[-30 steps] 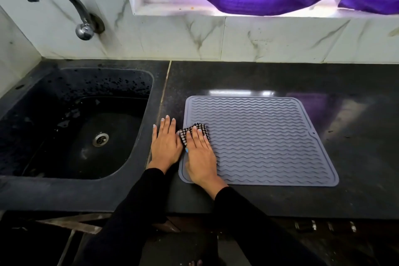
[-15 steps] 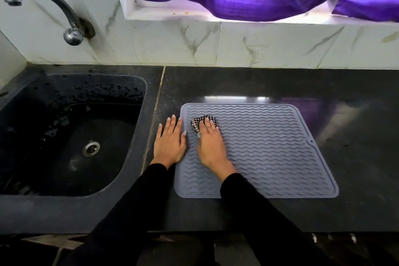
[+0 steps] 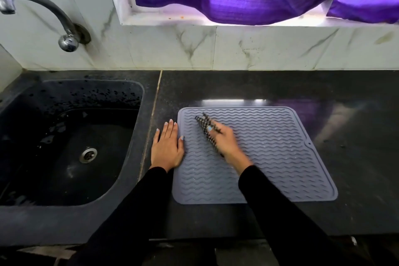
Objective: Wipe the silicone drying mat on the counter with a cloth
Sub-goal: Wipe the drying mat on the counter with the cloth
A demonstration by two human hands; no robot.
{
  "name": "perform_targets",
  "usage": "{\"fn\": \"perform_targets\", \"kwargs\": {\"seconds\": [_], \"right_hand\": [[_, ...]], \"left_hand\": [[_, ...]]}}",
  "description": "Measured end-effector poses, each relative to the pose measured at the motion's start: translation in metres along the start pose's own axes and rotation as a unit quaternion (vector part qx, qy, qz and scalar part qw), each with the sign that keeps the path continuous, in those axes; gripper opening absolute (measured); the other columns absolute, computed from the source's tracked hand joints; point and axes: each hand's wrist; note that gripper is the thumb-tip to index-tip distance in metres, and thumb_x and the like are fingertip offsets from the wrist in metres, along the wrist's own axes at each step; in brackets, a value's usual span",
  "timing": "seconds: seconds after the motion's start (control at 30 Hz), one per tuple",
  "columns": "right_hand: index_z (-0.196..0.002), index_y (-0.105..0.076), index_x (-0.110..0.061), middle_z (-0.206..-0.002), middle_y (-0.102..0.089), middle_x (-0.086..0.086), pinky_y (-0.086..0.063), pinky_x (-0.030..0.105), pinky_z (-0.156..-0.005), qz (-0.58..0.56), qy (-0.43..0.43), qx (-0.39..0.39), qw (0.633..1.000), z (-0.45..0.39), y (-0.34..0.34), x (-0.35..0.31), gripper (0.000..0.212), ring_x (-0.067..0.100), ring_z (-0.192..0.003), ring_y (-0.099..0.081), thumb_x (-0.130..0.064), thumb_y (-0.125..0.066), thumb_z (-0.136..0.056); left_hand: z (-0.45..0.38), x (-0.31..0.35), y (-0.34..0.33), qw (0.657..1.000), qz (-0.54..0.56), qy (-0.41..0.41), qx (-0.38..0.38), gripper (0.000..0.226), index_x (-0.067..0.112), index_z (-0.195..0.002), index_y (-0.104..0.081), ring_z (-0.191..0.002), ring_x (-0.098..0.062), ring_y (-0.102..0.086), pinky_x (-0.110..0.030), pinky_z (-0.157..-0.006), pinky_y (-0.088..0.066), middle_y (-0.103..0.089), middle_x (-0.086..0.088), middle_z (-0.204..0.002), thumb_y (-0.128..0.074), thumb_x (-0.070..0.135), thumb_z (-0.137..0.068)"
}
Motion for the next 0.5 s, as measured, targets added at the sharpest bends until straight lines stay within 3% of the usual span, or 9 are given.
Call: {"fn": "perform_targets", "kwargs": {"seconds": [0.07,0.1,0.17,0.23,0.33,0.4,0.47,0.5], "right_hand": [[-0.098,-0.062,-0.009,-0.084,-0.064,0.006,-0.048,0.028,-0.07,-0.196,-0.106,0.048,0.974,-0.009,0.02,-0.015,0.015,0.019,-0.077,-0.058,-0.008,-0.048,-0.094],[-0.1,-0.062,-0.008,-0.082,-0.063,0.006,-0.047,0.029,-0.068,-0.206,-0.108,0.087,0.969,-0.014,0.029,-0.02,0.015,0.019,-0.074,-0.058,-0.009,-0.048,-0.095],[-0.115,-0.062,-0.011,-0.091,-0.062,-0.001,-0.044,0.026,-0.074,-0.053,-0.018,0.158,0.986,-0.014,0.041,-0.028,0.024,0.016,-0.083,-0.057,-0.013,-0.048,-0.095],[-0.129,-0.054,-0.013,-0.099,-0.056,-0.007,-0.04,0.022,-0.08,0.129,0.08,0.188,0.97,-0.008,0.042,-0.031,0.034,0.012,-0.093,-0.053,-0.015,-0.047,-0.096],[-0.137,-0.044,-0.013,-0.116,-0.061,0.004,-0.046,0.029,-0.089,0.289,0.108,0.11,0.945,-0.007,0.03,-0.012,0.041,0.021,-0.101,-0.058,-0.012,-0.044,-0.096],[-0.144,-0.031,-0.011,-0.145,-0.04,0.014,-0.027,0.033,-0.112,0.408,0.105,0.05,0.906,-0.006,0.018,0.01,0.049,0.025,-0.132,-0.04,-0.023,-0.04,-0.098],[-0.148,-0.017,-0.009,-0.156,-0.015,0.009,-0.006,0.032,-0.118,0.489,0.135,0.04,0.861,-0.005,0.011,0.027,0.059,0.02,-0.145,-0.012,-0.034,-0.034,-0.098],[-0.149,-0.014,-0.009,-0.157,-0.011,0.008,-0.002,0.03,-0.118,0.499,0.139,0.041,0.855,-0.004,0.011,0.029,0.06,0.018,-0.146,-0.008,-0.035,-0.033,-0.098]], "left_hand": [[0.0,0.001,0.001,1.0,0.007,0.003,-0.001,0.068,0.013,-0.148,-0.015,-0.145,-0.012,-0.001,-0.035,-0.117,0.004,-0.008,-0.001,-0.157,-0.007,0.043,-0.087],[0.0,0.001,0.002,1.0,0.009,0.004,0.0,0.068,0.013,-0.148,-0.015,-0.145,-0.012,-0.001,-0.035,-0.117,0.004,-0.009,-0.001,-0.157,-0.007,0.043,-0.087],[0.001,0.001,0.002,1.0,0.016,0.007,0.006,0.068,0.013,-0.147,-0.017,-0.145,-0.012,-0.003,-0.035,-0.117,0.003,-0.011,-0.001,-0.157,-0.009,0.043,-0.087],[0.0,0.001,0.001,1.0,0.022,0.007,0.009,0.068,0.013,-0.147,-0.018,-0.145,-0.012,-0.004,-0.035,-0.117,0.002,-0.012,-0.001,-0.157,-0.009,0.043,-0.087],[-0.001,-0.001,-0.001,0.999,0.03,0.008,0.018,0.068,0.013,-0.147,-0.02,-0.145,-0.012,-0.006,-0.035,-0.117,0.001,-0.014,0.0,-0.157,-0.011,0.043,-0.086],[-0.001,-0.002,-0.002,0.999,0.033,0.009,0.025,0.067,0.013,-0.146,-0.022,-0.144,-0.012,-0.007,-0.035,-0.118,-0.001,-0.015,0.0,-0.156,-0.012,0.042,-0.086],[-0.001,-0.001,-0.003,0.999,0.03,0.009,0.029,0.067,0.013,-0.146,-0.023,-0.144,-0.012,-0.008,-0.035,-0.117,-0.001,-0.016,0.0,-0.156,-0.013,0.042,-0.086],[-0.002,-0.001,-0.003,0.999,0.027,0.01,0.03,0.067,0.013,-0.146,-0.023,-0.144,-0.012,-0.008,-0.035,-0.117,-0.001,-0.016,0.0,-0.156,-0.013,0.042,-0.086]]}}
Point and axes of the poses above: each hand's wrist, its own z-axis away from the middle knuckle, its own y-axis out of the back of the hand, x = y × z
